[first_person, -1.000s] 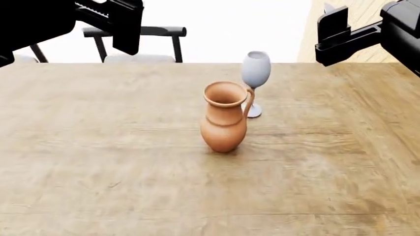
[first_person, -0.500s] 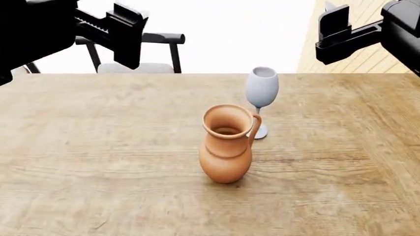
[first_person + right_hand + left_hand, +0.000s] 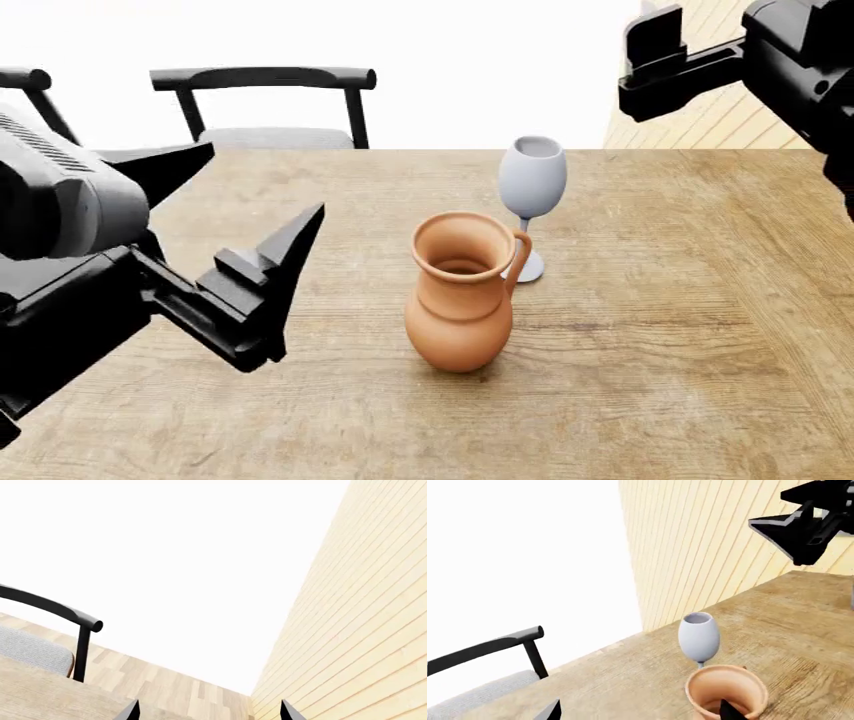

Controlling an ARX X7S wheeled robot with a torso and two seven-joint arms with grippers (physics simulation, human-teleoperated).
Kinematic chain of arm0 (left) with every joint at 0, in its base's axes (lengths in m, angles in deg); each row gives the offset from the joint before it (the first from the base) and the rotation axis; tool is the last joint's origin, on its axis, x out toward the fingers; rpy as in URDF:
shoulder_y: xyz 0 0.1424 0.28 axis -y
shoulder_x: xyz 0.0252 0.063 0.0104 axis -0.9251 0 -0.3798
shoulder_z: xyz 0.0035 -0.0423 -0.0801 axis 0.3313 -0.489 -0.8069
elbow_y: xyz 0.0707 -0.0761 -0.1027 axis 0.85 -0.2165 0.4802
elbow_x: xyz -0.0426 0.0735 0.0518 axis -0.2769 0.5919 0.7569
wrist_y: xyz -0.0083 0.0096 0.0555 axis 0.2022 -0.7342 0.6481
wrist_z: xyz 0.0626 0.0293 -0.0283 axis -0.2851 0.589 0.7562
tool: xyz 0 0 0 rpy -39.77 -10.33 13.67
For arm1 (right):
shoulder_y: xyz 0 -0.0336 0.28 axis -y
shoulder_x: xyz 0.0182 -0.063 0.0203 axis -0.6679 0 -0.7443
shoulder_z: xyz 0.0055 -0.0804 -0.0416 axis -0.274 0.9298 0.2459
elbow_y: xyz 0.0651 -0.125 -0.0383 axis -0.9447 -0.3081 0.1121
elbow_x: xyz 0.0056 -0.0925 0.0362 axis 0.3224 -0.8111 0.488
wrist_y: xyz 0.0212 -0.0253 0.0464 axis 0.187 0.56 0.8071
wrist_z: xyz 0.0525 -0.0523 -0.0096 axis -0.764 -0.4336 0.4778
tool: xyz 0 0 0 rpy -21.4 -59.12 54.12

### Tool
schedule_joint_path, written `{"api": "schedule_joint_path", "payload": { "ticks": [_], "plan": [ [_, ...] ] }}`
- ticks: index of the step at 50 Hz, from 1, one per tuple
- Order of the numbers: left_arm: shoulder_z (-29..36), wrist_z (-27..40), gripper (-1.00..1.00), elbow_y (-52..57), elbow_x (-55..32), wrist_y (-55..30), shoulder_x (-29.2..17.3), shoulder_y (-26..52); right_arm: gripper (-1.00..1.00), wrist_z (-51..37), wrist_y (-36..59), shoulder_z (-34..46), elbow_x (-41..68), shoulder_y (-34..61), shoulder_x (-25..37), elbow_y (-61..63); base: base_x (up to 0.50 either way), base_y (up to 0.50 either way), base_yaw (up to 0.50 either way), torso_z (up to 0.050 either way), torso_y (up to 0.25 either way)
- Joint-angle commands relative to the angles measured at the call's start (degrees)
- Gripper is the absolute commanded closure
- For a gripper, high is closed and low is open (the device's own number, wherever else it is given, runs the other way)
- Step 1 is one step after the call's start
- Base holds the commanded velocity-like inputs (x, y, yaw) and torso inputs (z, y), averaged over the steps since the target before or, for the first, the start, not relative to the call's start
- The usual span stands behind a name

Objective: Pick the jug and wine glass and place them in the sink. Then turn on the water.

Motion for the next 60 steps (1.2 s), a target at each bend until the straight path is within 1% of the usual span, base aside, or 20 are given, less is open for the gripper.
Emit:
{"api": "schedule_joint_path", "payload": {
  "ticks": [1,4,12,16,24,32,52,60],
  "plan": [
    [-9.6,-2.0,-1.00,11.5,-2.0,3.9,0.1,-17.6,-1.00,0.4,-1.1,1.5,-1.5,0.4,-1.1,-1.2,0.00,0.00,0.00,0.000,0.000],
    [-9.6,-2.1,-1.00,12.6,-2.0,3.9,1.1,-19.5,-1.00,0.5,-1.4,1.6,-1.7,0.2,-1.0,-1.2,0.00,0.00,0.00,0.000,0.000],
    [-7.5,-1.9,-1.00,14.0,-1.8,3.5,3.4,-21.0,-1.00,0.7,-2.1,1.6,-1.8,-0.3,-0.5,-1.1,0.00,0.00,0.00,0.000,0.000],
    [-6.4,-2.9,-1.00,14.0,0.1,2.4,5.5,-22.4,-1.00,0.8,-2.4,1.9,-1.9,-0.7,-0.6,-1.1,0.00,0.00,0.00,0.000,0.000],
    [-4.9,-4.4,-1.00,13.3,2.7,1.2,8.3,-23.4,-1.00,0.7,-3.0,1.6,-1.4,-1.6,0.0,-0.4,0.00,0.00,0.00,0.000,0.000],
    [-4.6,-6.9,-1.00,12.1,5.5,0.2,10.0,-23.4,-1.00,0.7,-2.9,2.3,-1.7,-1.2,-0.4,-0.6,0.00,0.00,0.00,0.000,0.000],
    [0.8,-13.6,-1.00,4.4,15.2,-2.4,16.3,-18.0,-1.00,1.5,-4.3,3.3,-2.6,-1.9,-0.1,-1.1,0.00,0.00,0.00,0.000,0.000],
    [2.9,-14.0,-1.00,0.8,16.3,-2.5,18.2,-14.5,-1.00,1.9,-4.9,3.7,-3.0,-2.4,0.1,-1.3,0.00,0.00,0.00,0.000,0.000]
  ]
}}
